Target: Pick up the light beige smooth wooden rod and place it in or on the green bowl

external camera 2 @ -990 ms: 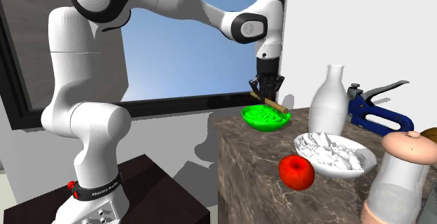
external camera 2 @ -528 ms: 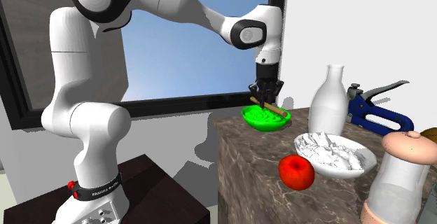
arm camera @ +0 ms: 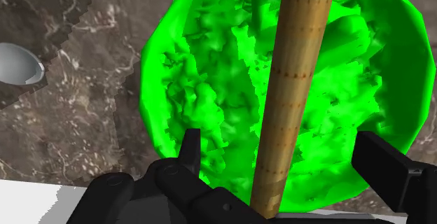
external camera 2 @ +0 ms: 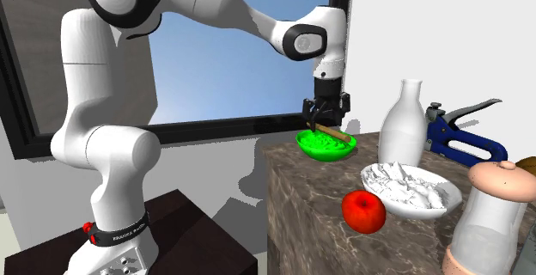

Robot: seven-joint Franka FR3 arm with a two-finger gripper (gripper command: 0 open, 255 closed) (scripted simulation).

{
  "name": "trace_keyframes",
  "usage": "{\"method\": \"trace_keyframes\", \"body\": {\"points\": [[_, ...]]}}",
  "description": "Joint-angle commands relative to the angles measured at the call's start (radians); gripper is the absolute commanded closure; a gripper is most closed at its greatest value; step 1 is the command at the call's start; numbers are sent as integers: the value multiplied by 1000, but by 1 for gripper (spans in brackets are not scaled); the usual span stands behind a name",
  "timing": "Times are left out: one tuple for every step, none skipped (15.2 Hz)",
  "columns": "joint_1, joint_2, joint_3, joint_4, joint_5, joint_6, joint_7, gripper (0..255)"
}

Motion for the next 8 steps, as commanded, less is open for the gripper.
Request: {"method": "trace_keyframes", "body": {"points": [[0,-1,0,0,-1,0,0,0],[7,-24,-3,19,-27,-28,18,0],[12,-45,-5,40,-50,-56,34,0],[16,-63,-5,63,-70,-86,48,0],[18,-76,-4,82,-84,-110,57,0],[17,-76,-3,82,-84,-110,57,0],[17,-76,-3,82,-84,-110,58,0],[17,-76,-3,82,-84,-110,57,0]]}}
